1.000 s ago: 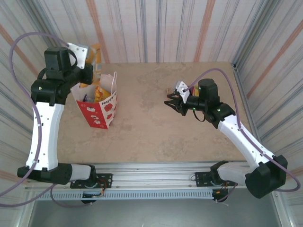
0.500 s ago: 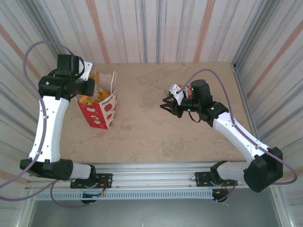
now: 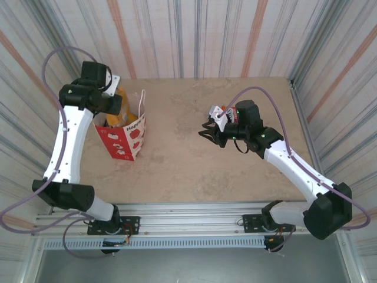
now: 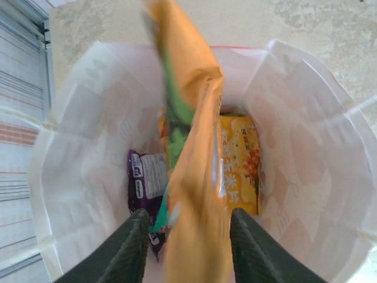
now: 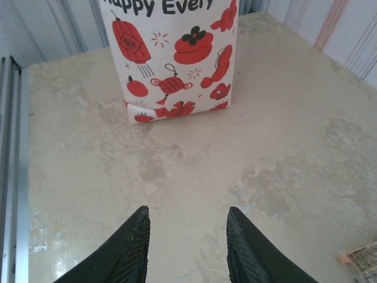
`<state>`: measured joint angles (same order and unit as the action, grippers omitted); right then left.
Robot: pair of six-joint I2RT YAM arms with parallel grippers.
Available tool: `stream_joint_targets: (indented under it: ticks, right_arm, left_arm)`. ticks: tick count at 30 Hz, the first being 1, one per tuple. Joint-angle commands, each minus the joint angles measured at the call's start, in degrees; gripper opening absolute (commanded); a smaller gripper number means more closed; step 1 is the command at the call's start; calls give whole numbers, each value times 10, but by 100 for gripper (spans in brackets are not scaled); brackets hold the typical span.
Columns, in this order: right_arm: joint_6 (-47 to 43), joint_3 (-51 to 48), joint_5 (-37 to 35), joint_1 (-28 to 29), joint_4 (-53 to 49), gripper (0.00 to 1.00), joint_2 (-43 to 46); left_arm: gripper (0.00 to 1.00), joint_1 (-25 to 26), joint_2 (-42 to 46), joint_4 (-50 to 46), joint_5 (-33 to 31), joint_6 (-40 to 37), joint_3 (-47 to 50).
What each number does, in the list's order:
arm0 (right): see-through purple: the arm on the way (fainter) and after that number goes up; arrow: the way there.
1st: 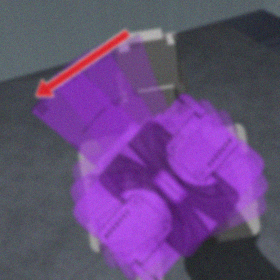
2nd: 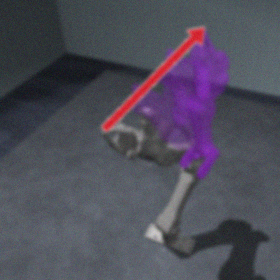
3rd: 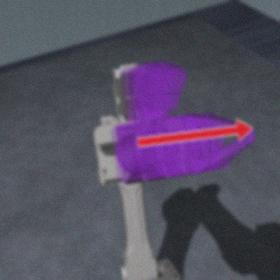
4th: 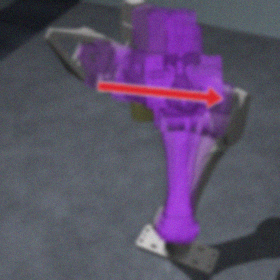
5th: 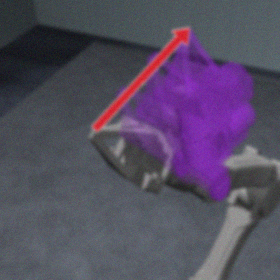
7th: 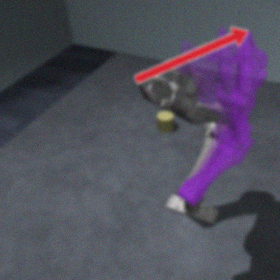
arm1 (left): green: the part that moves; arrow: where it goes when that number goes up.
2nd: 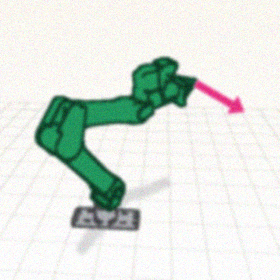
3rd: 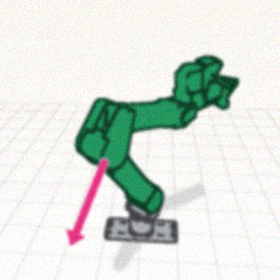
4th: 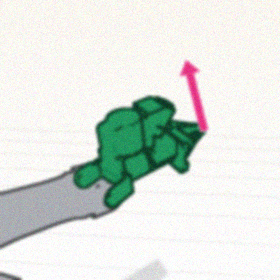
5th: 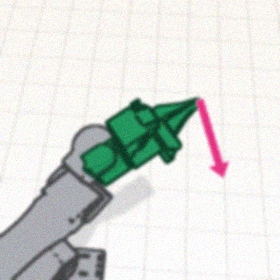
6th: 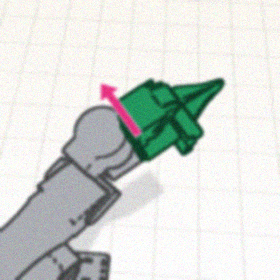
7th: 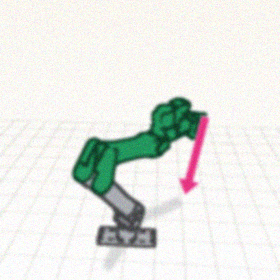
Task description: Place the snacks into the paper bag
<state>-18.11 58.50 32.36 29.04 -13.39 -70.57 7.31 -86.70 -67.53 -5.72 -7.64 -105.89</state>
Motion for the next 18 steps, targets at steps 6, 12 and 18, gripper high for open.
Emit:
stream_joint_targets:
  ticks: [6, 12, 18]
  right_arm:
    - [33, 39, -14, 6, -26, 41, -17]
    - [37, 42, -6, 6, -13, 41, -25]
    - [38, 51, -2, 6, -20, 40, -31]
  left_arm:
    - [46, -5, 15, -16, 2, 32, -63]
    - [45, -5, 22, -4, 24, 35, -3]
    - [42, -5, 14, 46, 61, 58, 57]
